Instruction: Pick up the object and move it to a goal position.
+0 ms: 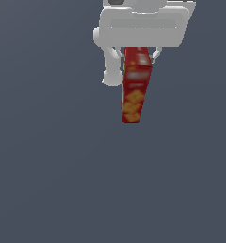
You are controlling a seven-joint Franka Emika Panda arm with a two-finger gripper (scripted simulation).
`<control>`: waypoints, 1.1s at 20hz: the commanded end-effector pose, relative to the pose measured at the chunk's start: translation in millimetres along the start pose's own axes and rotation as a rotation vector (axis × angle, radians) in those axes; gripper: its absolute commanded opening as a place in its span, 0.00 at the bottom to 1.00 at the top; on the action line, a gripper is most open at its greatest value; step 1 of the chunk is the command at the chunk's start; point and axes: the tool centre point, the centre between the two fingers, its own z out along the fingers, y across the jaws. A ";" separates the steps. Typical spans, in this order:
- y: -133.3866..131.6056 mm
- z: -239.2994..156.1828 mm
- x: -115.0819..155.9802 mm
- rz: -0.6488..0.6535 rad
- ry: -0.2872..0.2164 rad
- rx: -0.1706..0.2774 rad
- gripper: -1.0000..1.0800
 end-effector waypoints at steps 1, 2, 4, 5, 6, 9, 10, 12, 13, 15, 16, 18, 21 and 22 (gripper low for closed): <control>-9.6 -17.5 3.1 0.000 0.000 0.000 0.00; -12.8 -23.7 4.5 0.000 0.000 0.001 0.00; -19.7 -35.6 7.0 0.000 0.000 0.001 0.00; -23.0 -41.4 8.2 0.000 0.000 0.001 0.00; -26.1 -46.9 9.4 0.000 0.000 0.001 0.00; -35.2 -62.7 12.8 0.000 0.000 0.001 0.00; -38.0 -67.6 13.9 0.000 0.000 0.001 0.00; -43.0 -77.1 16.1 0.001 0.000 0.001 0.00; -45.6 -81.6 17.2 0.001 0.000 0.001 0.00; -50.5 -90.2 19.2 0.001 0.000 0.001 0.00; -52.9 -94.3 20.1 0.001 0.000 0.001 0.00; -57.3 -102.1 22.0 0.001 0.000 0.001 0.00; -63.4 -112.7 24.7 0.001 0.000 0.001 0.00; -65.2 -116.0 25.5 0.001 0.000 0.001 0.00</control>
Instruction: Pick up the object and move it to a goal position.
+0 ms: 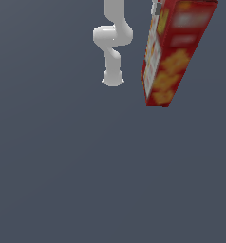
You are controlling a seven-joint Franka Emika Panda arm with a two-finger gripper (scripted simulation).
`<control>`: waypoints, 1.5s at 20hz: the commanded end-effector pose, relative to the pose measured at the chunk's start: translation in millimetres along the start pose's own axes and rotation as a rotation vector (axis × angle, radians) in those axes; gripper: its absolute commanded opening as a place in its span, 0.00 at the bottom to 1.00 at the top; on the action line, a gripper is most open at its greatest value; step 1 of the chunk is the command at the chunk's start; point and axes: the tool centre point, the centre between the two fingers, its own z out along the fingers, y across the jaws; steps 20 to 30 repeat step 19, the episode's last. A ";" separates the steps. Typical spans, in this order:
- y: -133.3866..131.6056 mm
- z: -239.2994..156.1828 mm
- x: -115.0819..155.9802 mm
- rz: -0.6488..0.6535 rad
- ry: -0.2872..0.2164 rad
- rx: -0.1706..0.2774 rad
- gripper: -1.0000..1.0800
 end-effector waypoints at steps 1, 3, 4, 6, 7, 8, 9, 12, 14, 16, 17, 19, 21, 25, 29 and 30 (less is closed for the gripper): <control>-4.6 -8.9 1.9 0.000 0.001 0.000 0.00; -7.5 -14.1 3.3 0.000 0.001 0.000 0.00; -8.8 -16.3 3.9 0.000 0.001 0.000 0.00; -10.9 -20.1 4.9 0.000 0.001 0.000 0.00; -11.8 -21.7 5.4 0.000 0.001 0.000 0.00; -12.6 -23.2 5.8 0.000 0.001 0.000 0.00; -13.3 -24.5 6.2 0.000 0.001 0.000 0.00; -14.9 -27.4 7.1 0.000 0.001 0.000 0.00; -15.6 -28.7 7.5 0.000 0.001 0.000 0.00; -16.1 -29.6 7.8 0.000 0.001 0.000 0.00; -16.2 -29.8 7.9 0.000 0.001 0.000 0.00; -16.3 -30.0 8.0 0.000 0.001 0.000 0.00; -16.3 -30.0 8.0 0.000 0.001 0.000 0.00; -16.3 -30.0 8.0 0.000 0.001 0.000 0.00; -16.3 -30.0 8.0 0.000 0.001 0.000 0.00; -16.3 -30.0 8.0 0.000 0.001 0.000 0.00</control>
